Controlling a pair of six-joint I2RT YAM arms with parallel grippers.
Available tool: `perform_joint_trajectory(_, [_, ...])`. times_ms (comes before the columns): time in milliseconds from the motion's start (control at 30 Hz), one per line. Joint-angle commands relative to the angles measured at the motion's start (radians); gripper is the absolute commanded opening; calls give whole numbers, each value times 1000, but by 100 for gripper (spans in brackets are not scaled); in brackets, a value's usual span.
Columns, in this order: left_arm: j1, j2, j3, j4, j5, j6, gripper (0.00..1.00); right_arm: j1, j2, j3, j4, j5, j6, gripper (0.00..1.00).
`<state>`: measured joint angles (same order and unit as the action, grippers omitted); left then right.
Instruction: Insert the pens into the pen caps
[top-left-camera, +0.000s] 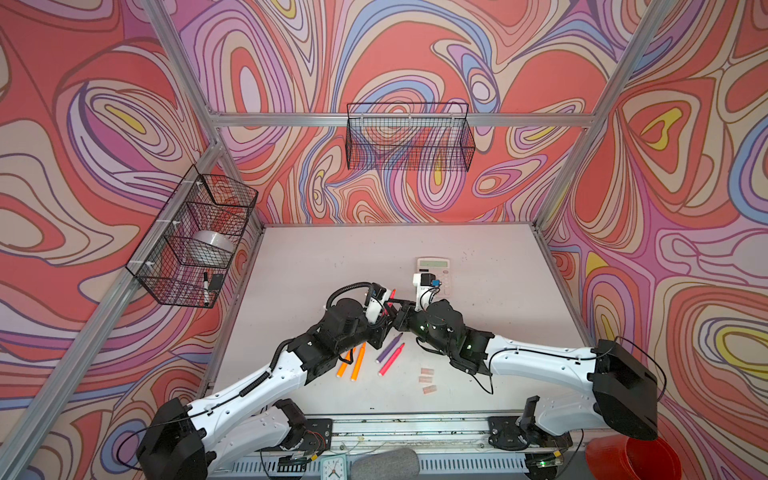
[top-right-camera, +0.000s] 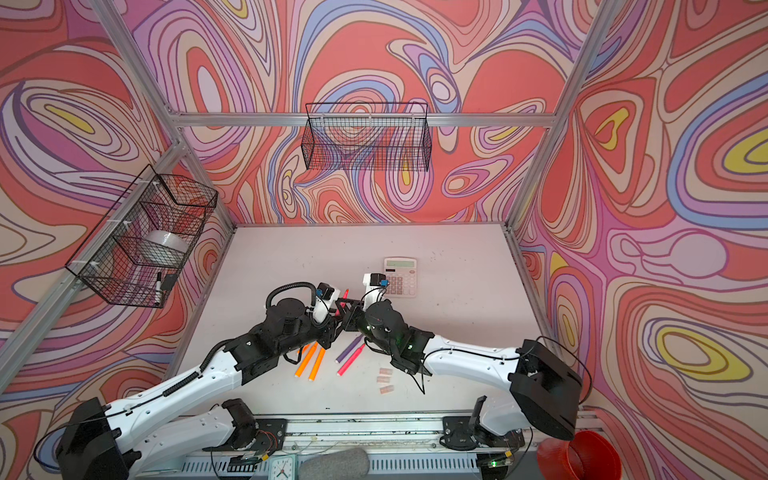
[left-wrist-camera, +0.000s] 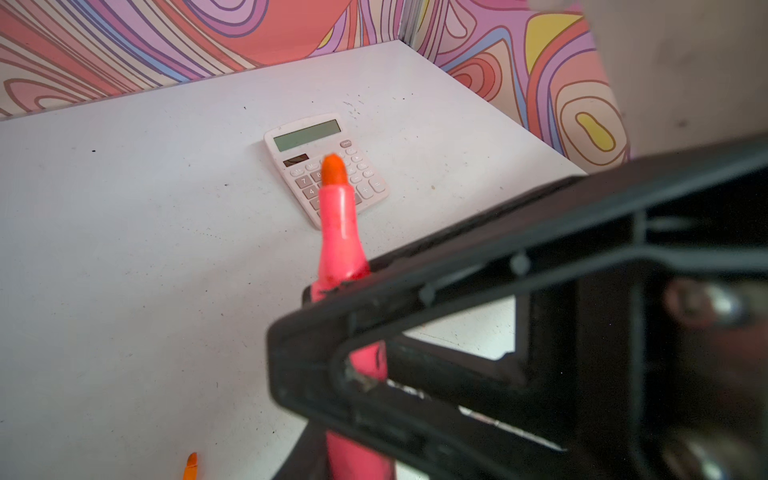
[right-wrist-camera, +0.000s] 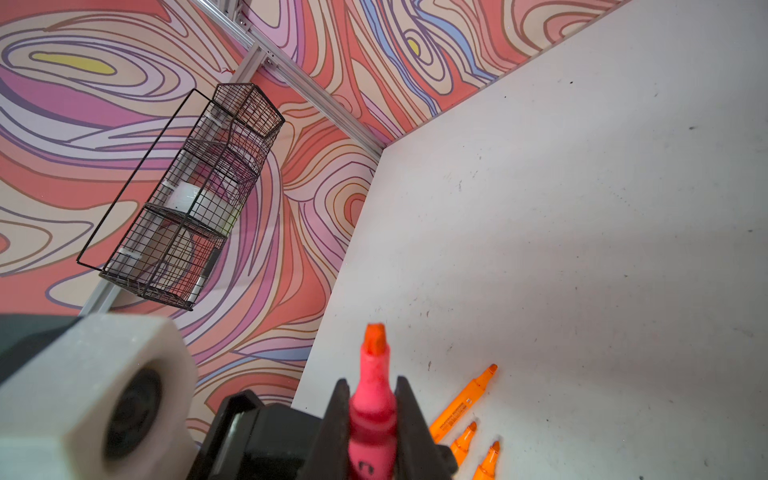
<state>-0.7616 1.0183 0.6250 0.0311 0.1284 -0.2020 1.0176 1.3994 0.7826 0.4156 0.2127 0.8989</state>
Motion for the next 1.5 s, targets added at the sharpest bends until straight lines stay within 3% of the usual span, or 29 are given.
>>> perform_joint_trajectory(0, [-1, -6, 45, -1, 8, 15, 21, 12, 15, 11, -15, 3, -23, 0])
perform_joint_trajectory(200, [-1, 7, 52, 1, 7, 15, 7, 14, 22, 17, -12, -2, -25, 0])
perform_joint_trajectory(333, [-1, 9, 49, 7, 2, 13, 5, 15, 30, 17, -9, -6, -23, 0])
perform_joint_trajectory(500, [-1, 5, 45, 13, 2, 12, 30, 22, 41, 22, -7, -1, -23, 0])
perform_joint_trajectory(667, [-1, -4, 44, 15, -8, 10, 32, 32, 46, 20, 2, 1, -20, 0])
perform_joint_trajectory(1000, [-1, -16, 29, 38, -52, 3, 0, 39, 44, 14, 9, -1, -22, 0])
perform_joint_trajectory(1033, [-1, -18, 24, 45, -60, 1, 0, 39, 44, 11, 13, 0, -26, 5])
perform_joint_trajectory(1167, [-1, -30, 0, 75, -106, -10, 0, 39, 13, -7, -1, 37, -40, 46])
perform_joint_trajectory(1267, [-2, -35, -19, 86, -181, -26, 0, 38, -48, -27, -66, 99, -50, 62])
perform_joint_trajectory(1467, [-1, -71, -128, 178, -265, -34, 0, 28, -212, -109, -259, 277, -16, 67])
